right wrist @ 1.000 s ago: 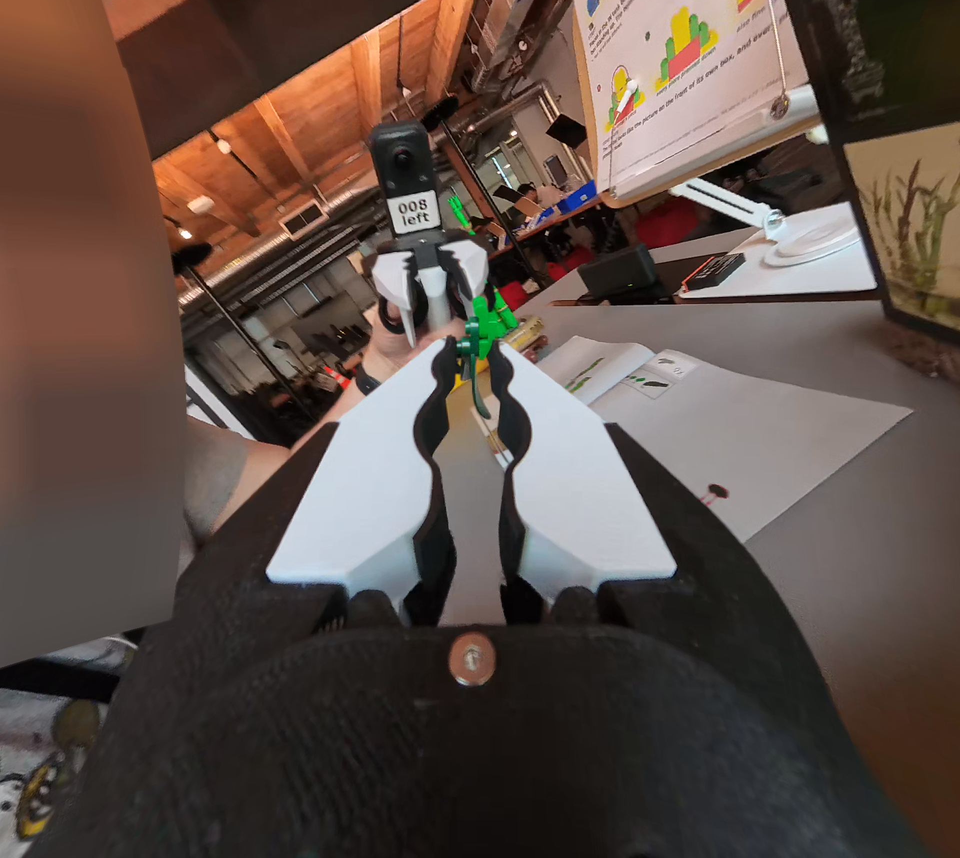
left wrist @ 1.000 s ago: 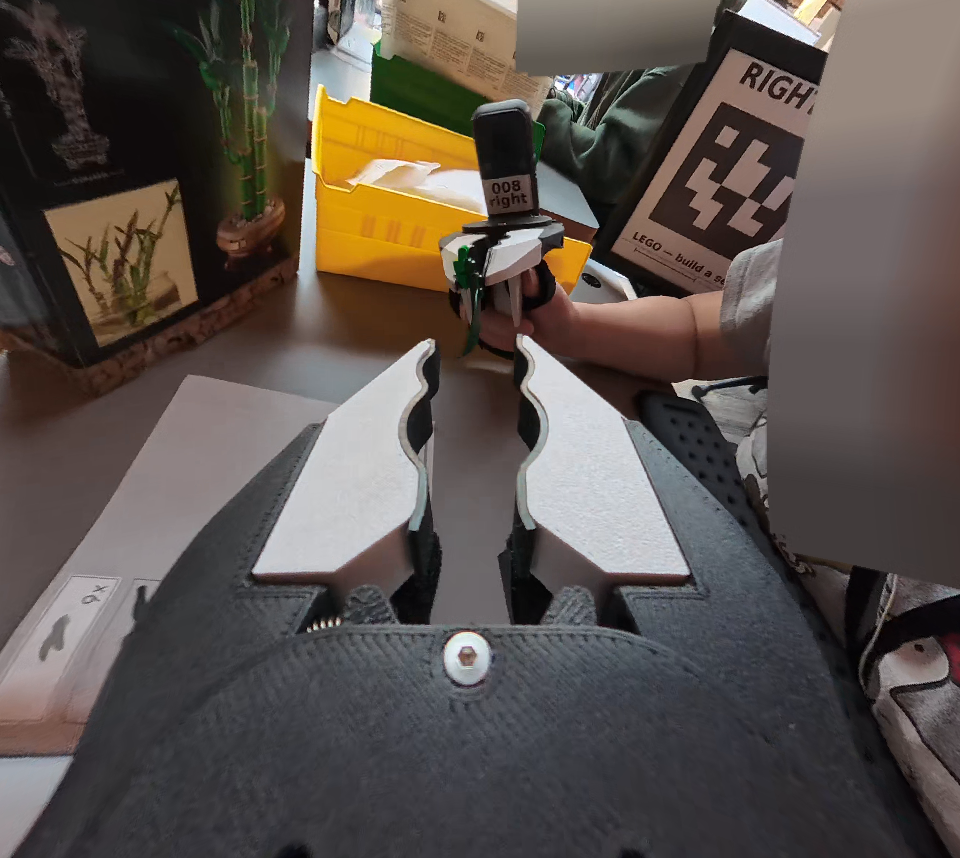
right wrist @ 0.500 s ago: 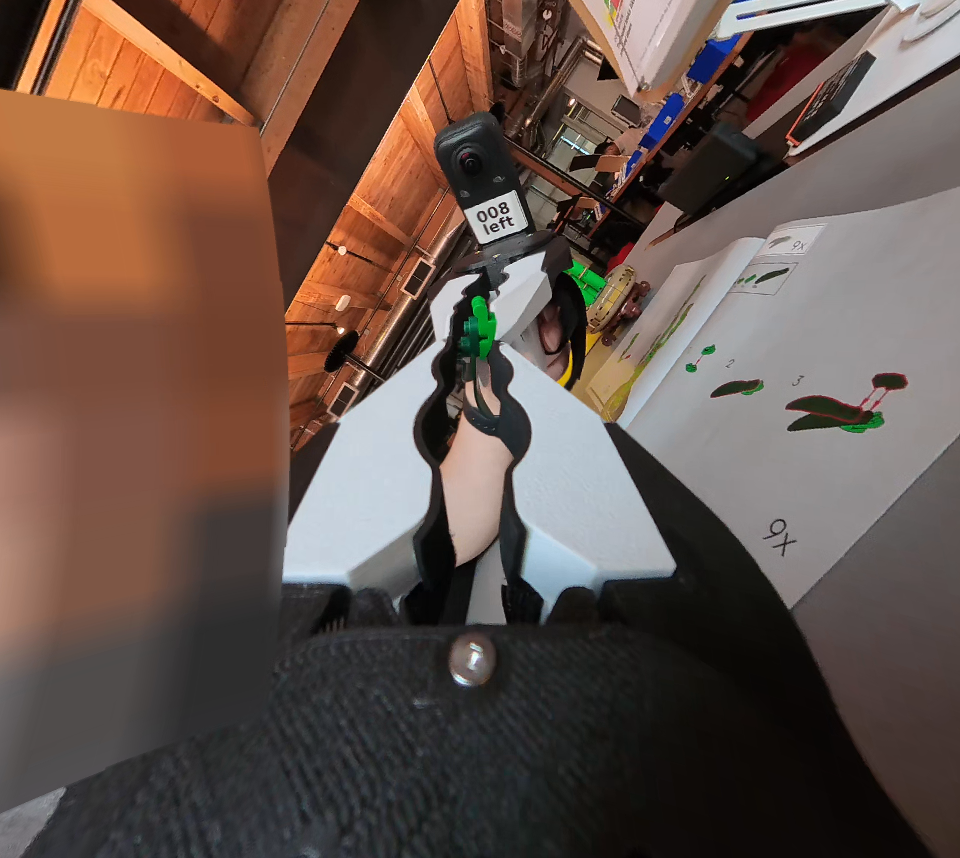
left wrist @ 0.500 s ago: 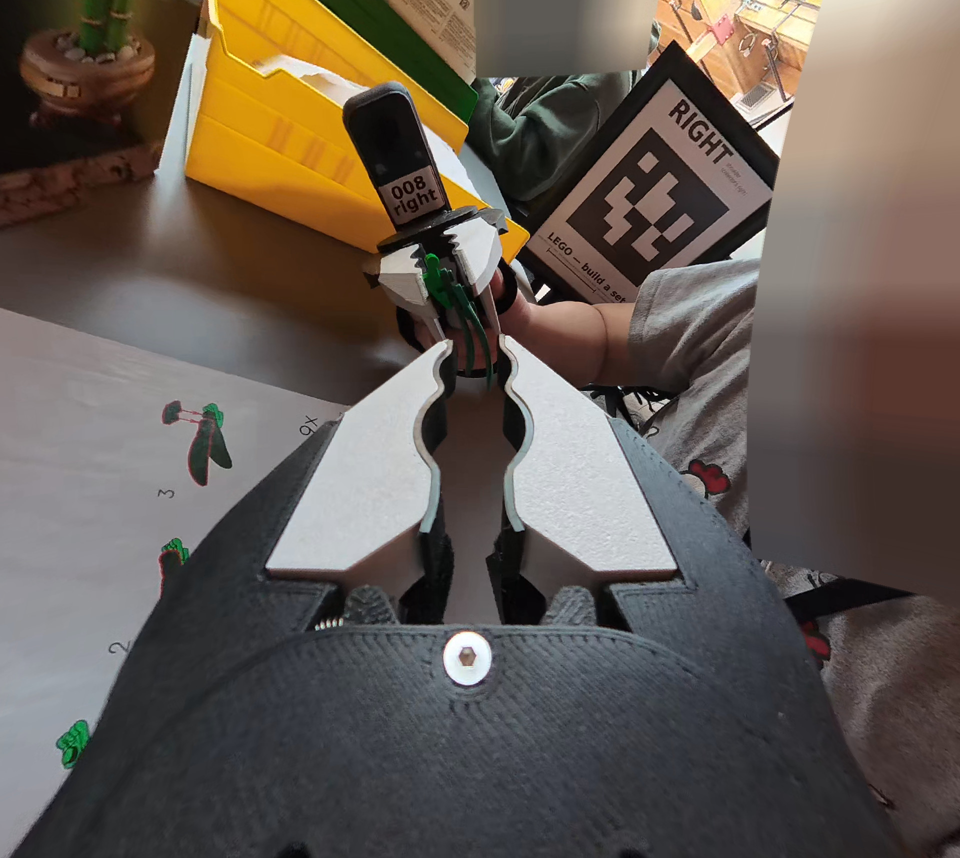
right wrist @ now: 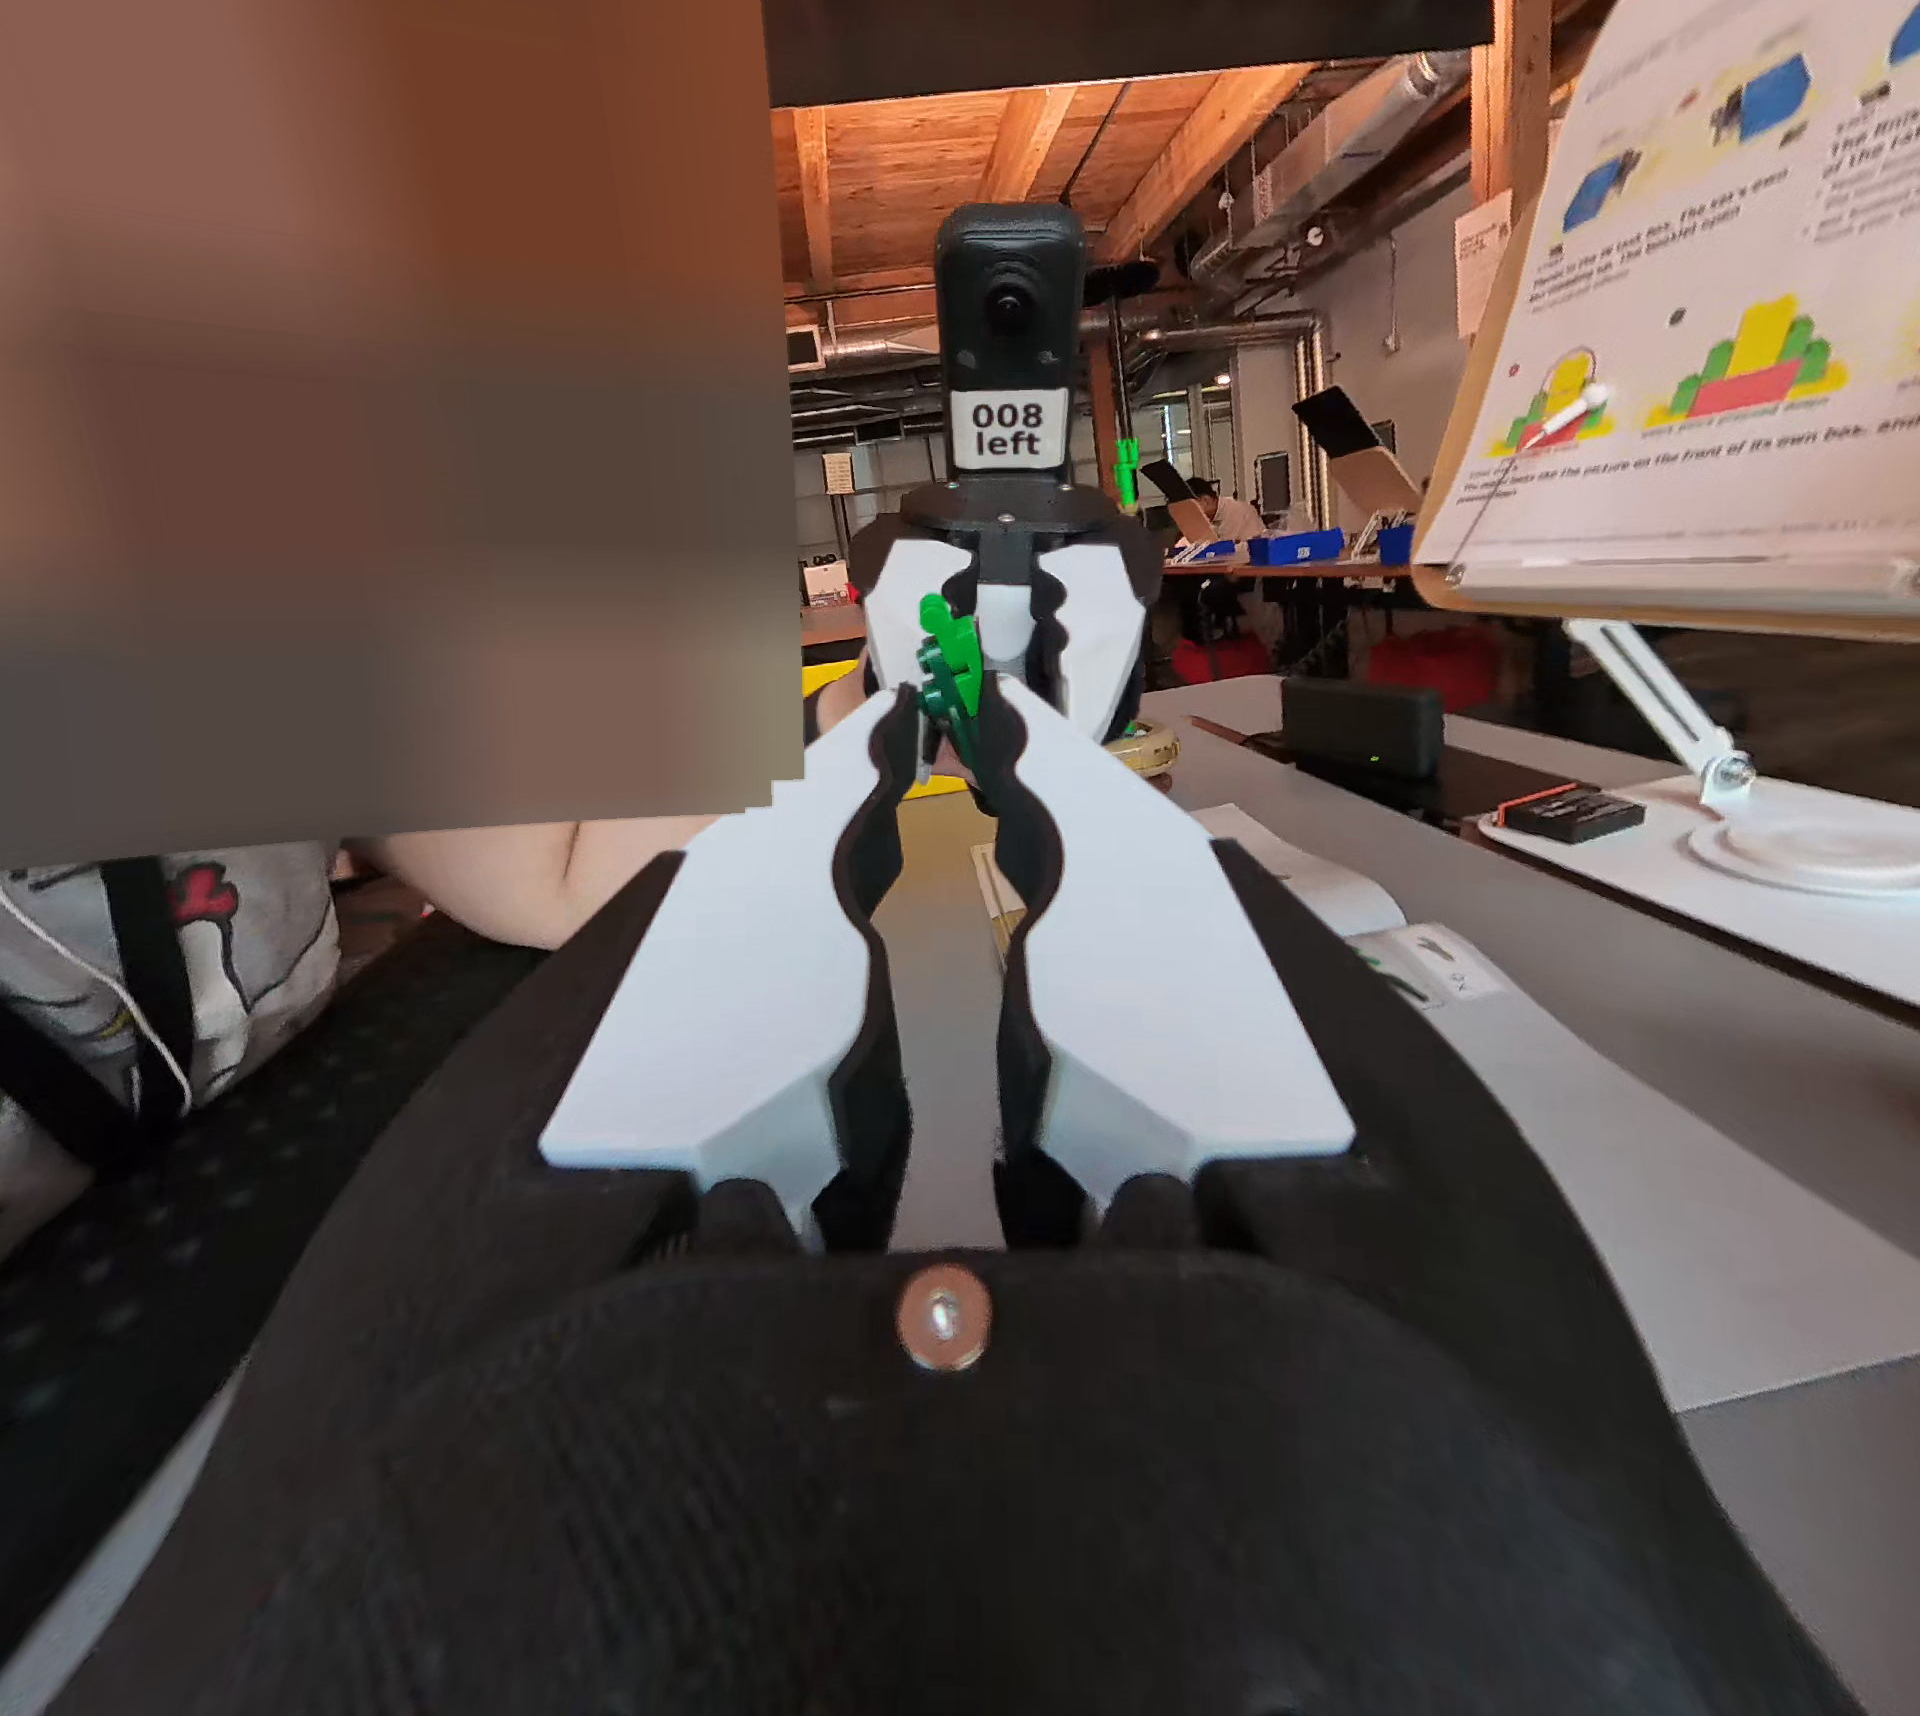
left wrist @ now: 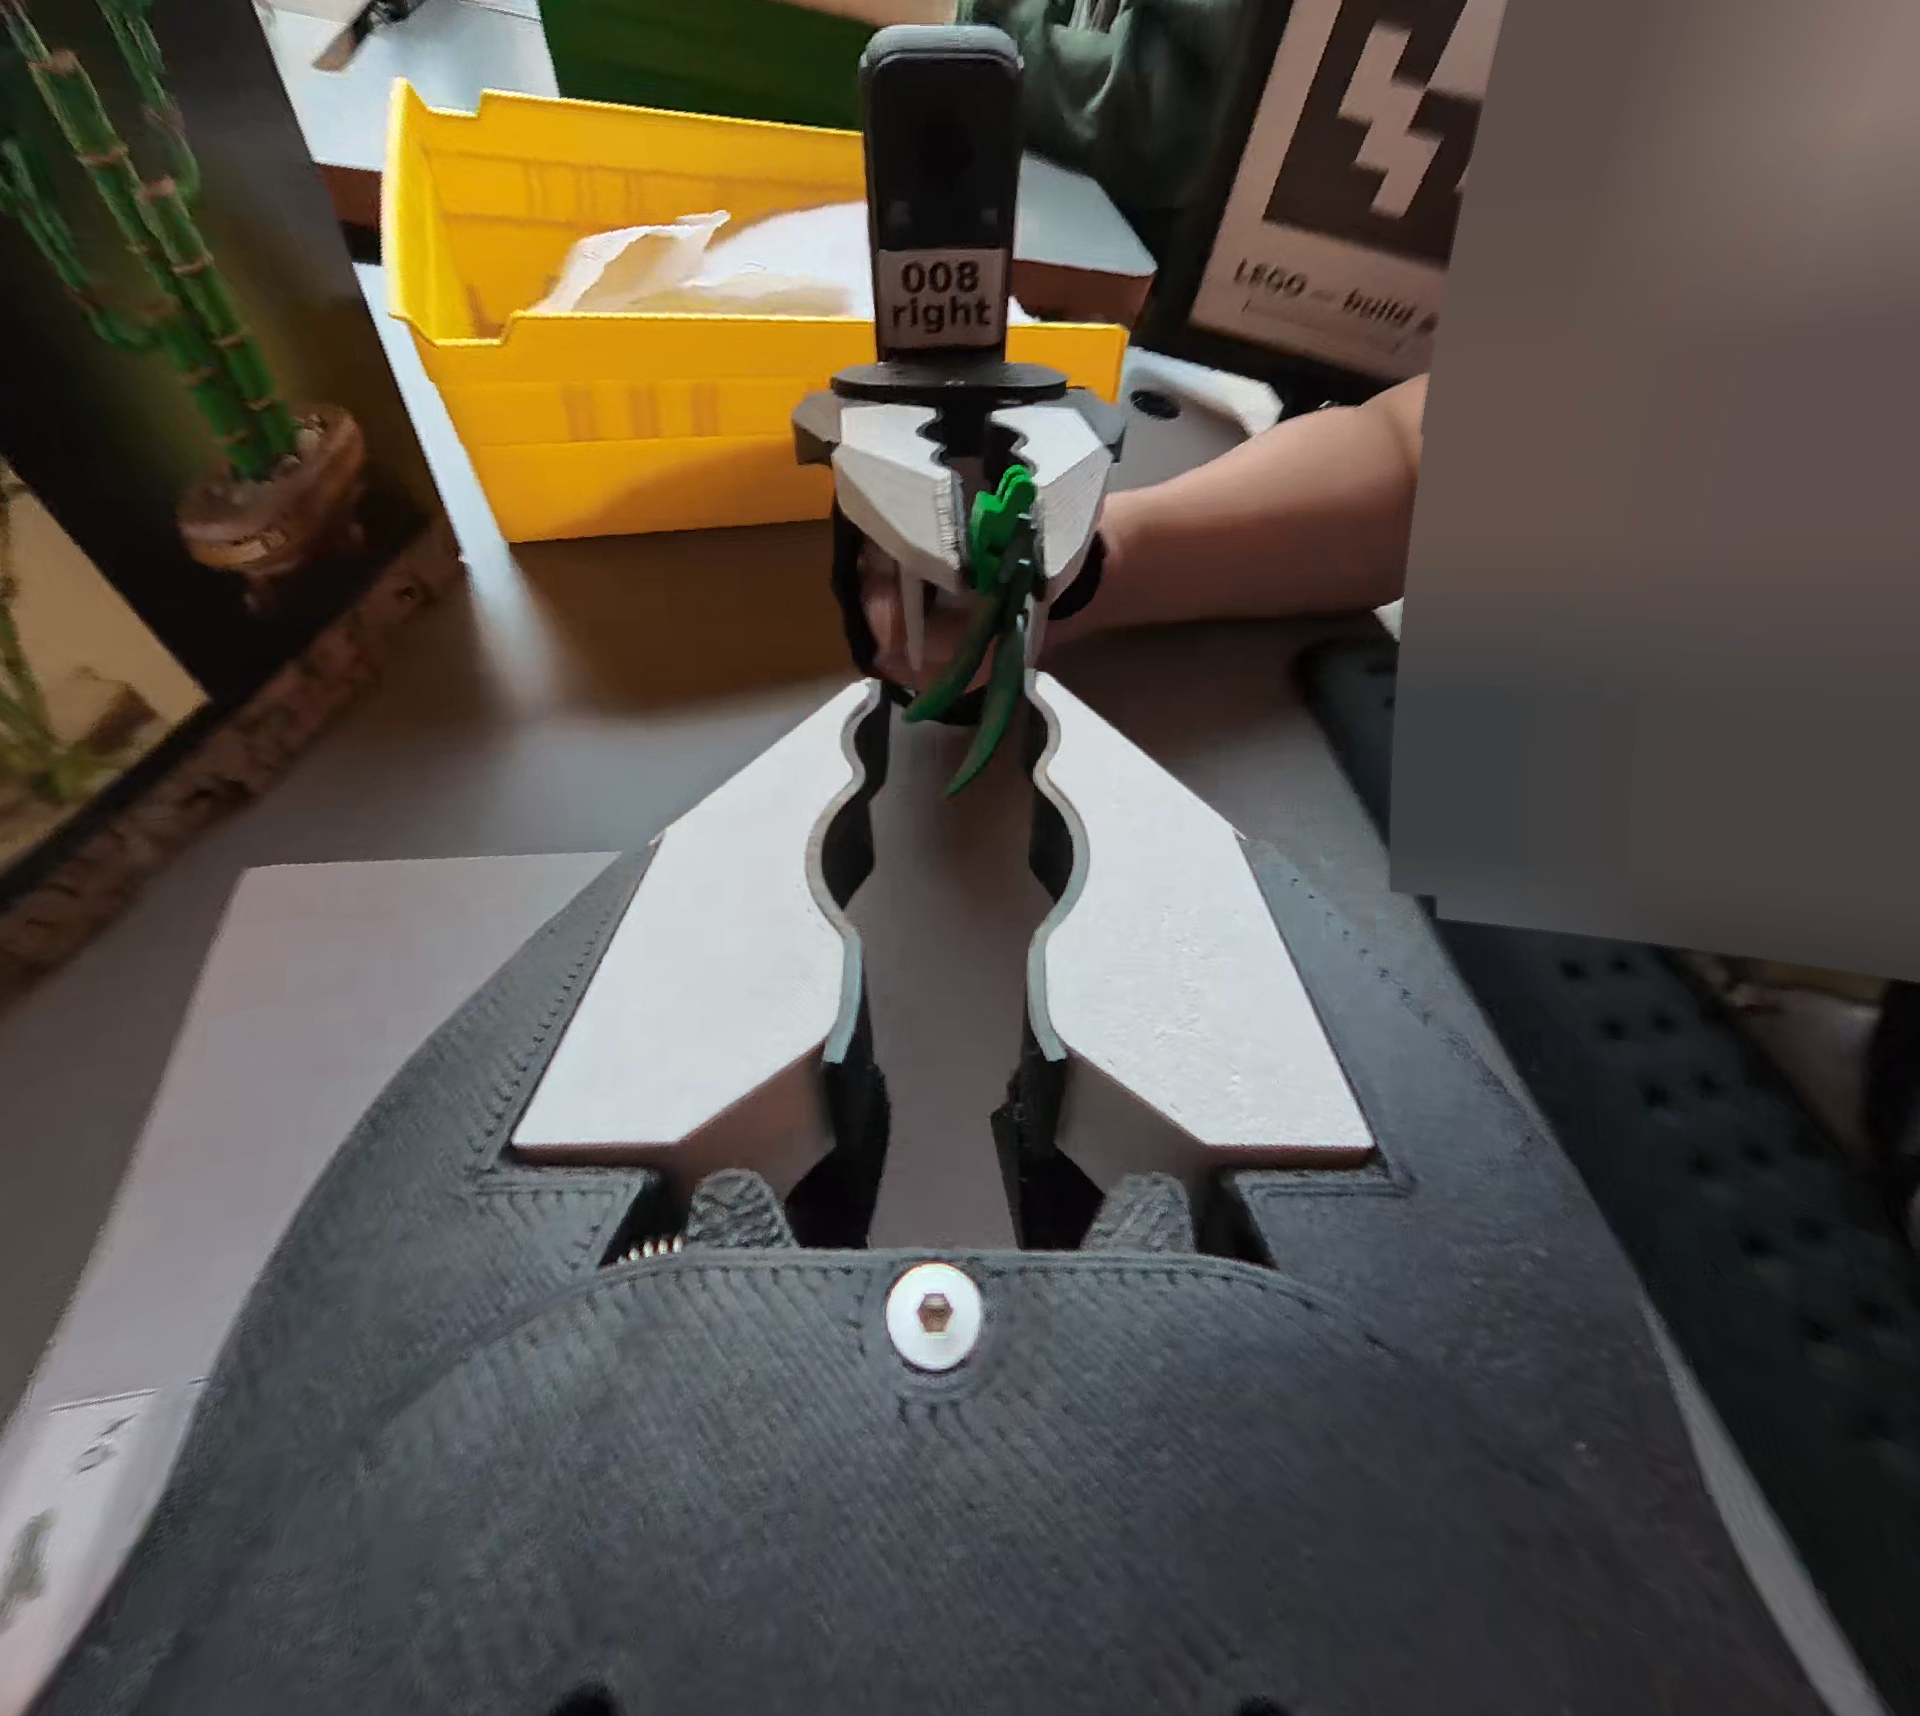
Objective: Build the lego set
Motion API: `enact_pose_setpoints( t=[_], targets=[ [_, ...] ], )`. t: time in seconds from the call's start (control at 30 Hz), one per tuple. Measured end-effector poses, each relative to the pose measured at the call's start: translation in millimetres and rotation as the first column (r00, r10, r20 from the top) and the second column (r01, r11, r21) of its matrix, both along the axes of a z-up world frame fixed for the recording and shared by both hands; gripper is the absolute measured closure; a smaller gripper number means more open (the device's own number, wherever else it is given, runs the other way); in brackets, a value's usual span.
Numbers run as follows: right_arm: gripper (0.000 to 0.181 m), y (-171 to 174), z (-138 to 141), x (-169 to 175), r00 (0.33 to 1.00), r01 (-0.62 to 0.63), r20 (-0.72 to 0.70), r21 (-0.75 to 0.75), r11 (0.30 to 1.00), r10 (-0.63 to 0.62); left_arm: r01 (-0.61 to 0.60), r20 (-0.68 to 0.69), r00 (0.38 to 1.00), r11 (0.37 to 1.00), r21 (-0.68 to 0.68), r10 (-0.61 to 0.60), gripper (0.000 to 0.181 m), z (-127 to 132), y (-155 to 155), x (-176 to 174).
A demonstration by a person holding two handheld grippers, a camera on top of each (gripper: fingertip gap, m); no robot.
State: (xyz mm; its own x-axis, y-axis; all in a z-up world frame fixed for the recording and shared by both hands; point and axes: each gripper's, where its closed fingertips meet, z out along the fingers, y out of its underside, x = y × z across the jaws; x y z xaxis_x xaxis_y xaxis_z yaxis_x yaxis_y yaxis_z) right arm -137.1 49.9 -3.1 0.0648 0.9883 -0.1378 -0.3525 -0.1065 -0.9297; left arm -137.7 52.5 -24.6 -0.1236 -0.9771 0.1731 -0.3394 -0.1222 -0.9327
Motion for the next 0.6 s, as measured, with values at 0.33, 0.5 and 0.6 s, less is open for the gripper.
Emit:
enact_pose_setpoints(
  t=[0.33, 0.5, 0.6],
  targets=[
    [0.171, -10, -2, -3, 0.997, 0.059, 0.039, 0.218, 0.974, -0.069, 0.032, -0.032, 0.999, 0.935, 0.354, -0.022, 0.175, 1, -14, -7],
    [0.171, -7, -1, -2, 0.997, 0.063, 0.029, 0.191, 0.98, -0.07, 0.023, -0.063, 0.998, 0.902, 0.432, 0.004, 0.179, -6, -12, -4],
    [0.171, -4, -3, -2, 0.996, 0.066, 0.052, 0.141, 0.988, -0.074, 0.036, -0.066, 0.998, 0.918, 0.395, -0.011, 0.181, -8, -12, -4]
  ],
)
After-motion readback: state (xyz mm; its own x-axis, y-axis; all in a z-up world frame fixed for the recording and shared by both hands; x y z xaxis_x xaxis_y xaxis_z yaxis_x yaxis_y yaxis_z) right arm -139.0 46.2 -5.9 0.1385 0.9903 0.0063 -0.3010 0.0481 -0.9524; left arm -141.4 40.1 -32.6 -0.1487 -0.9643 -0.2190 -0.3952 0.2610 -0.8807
